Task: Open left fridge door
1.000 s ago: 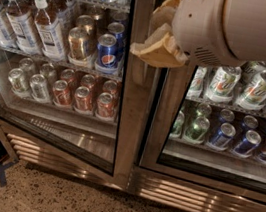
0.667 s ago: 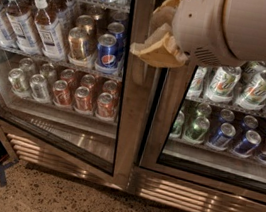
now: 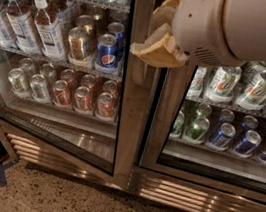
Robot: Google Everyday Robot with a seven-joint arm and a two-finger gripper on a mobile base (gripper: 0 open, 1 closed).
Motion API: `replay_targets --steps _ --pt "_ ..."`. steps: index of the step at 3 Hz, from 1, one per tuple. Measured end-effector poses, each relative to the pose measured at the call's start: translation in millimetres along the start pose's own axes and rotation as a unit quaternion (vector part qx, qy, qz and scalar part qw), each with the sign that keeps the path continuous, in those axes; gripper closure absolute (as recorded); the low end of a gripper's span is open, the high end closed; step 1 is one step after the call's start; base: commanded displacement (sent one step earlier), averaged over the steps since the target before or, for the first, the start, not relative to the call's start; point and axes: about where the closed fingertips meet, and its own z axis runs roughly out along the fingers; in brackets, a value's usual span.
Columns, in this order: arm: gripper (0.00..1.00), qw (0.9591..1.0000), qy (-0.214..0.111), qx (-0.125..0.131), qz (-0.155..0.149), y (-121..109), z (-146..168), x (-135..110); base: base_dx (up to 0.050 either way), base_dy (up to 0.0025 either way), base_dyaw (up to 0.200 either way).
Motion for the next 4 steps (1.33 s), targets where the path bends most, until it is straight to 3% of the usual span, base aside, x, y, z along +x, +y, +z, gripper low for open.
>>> replay_targets --steps 4 --pt "1.0 1.0 0.0 0.0 0.0 0.0 0.0 0.0 0.0 0.0 0.0"
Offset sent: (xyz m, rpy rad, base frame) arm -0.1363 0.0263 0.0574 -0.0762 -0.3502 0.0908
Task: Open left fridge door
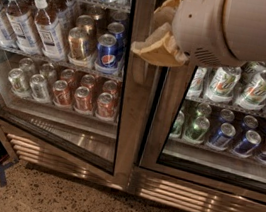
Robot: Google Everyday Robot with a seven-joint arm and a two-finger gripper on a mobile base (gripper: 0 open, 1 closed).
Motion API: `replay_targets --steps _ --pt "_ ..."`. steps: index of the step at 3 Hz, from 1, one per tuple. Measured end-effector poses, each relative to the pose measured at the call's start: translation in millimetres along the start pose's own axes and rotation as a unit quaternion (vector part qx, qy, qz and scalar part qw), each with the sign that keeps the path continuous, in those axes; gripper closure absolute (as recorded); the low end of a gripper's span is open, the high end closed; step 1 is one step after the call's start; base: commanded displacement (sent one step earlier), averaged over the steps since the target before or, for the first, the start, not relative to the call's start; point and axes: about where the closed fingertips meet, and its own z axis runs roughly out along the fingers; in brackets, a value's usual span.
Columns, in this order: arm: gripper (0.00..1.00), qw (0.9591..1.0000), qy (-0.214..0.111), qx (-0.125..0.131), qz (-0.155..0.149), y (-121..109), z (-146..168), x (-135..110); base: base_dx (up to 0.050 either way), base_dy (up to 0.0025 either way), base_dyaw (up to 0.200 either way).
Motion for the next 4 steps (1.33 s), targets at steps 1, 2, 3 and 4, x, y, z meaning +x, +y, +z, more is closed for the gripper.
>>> replay_targets --steps 1,2,3,4 --pt "1.0 1.0 0.0 0.0 0.0 0.0 0.0 0.0 0.0 0.0 0.0" --pt "1.0 1.0 0.0 0.0 0.0 0.0 0.0 0.0 0.0 0.0 0.0" --pt "1.0 1.0 0.0 0.0 0.0 0.0 0.0 0.0 0.0 0.0 0.0" --pt "1.0 1.0 0.0 0.0 0.0 0.0 0.0 0.0 0.0 0.0 0.0"
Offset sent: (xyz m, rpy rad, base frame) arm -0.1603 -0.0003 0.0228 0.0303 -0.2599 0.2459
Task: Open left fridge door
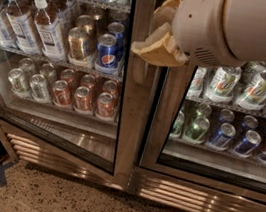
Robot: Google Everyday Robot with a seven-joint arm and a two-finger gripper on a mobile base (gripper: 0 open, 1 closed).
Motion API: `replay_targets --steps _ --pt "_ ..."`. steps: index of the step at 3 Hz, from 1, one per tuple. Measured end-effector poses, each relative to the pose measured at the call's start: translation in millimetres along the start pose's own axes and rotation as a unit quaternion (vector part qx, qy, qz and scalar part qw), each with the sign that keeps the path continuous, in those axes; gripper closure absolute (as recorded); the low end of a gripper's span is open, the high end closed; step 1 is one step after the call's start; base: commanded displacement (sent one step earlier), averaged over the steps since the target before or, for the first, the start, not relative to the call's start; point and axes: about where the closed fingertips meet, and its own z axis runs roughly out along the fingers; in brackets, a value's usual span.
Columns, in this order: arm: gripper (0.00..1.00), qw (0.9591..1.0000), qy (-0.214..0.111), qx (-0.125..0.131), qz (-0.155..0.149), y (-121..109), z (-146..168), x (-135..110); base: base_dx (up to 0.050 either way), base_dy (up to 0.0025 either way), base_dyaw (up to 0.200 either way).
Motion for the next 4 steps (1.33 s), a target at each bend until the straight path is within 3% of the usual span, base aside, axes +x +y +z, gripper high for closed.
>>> replay_targets --steps 1,4 --pt "1.0 1.0 0.0 0.0 0.0 0.0 0.0 0.0 0.0 0.0 0.0" --pt "1.0 1.0 0.0 0.0 0.0 0.0 0.0 0.0 -0.048 0.00001 0.0"
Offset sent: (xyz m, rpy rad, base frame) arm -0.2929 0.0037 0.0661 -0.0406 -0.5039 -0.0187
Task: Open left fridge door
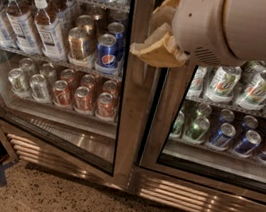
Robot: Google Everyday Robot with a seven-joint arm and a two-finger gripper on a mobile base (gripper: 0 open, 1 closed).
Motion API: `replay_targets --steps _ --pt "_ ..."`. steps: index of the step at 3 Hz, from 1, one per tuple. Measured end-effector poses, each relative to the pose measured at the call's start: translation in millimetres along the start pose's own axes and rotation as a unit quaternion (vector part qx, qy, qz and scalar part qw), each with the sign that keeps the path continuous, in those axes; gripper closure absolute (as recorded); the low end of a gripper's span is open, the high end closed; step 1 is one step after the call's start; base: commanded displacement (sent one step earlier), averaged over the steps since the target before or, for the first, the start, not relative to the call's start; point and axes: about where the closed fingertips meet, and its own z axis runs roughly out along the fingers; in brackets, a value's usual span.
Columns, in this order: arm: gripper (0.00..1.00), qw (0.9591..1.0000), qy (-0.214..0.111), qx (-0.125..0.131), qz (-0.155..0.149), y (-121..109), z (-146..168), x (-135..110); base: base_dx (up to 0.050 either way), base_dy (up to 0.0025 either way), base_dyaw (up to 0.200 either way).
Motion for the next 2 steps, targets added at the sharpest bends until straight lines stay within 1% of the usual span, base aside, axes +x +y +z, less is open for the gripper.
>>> replay_targets --steps 2 --pt "1.0 1.0 0.0 0.0 0.0 0.0 0.0 0.0 -0.05 0.00001 0.0"
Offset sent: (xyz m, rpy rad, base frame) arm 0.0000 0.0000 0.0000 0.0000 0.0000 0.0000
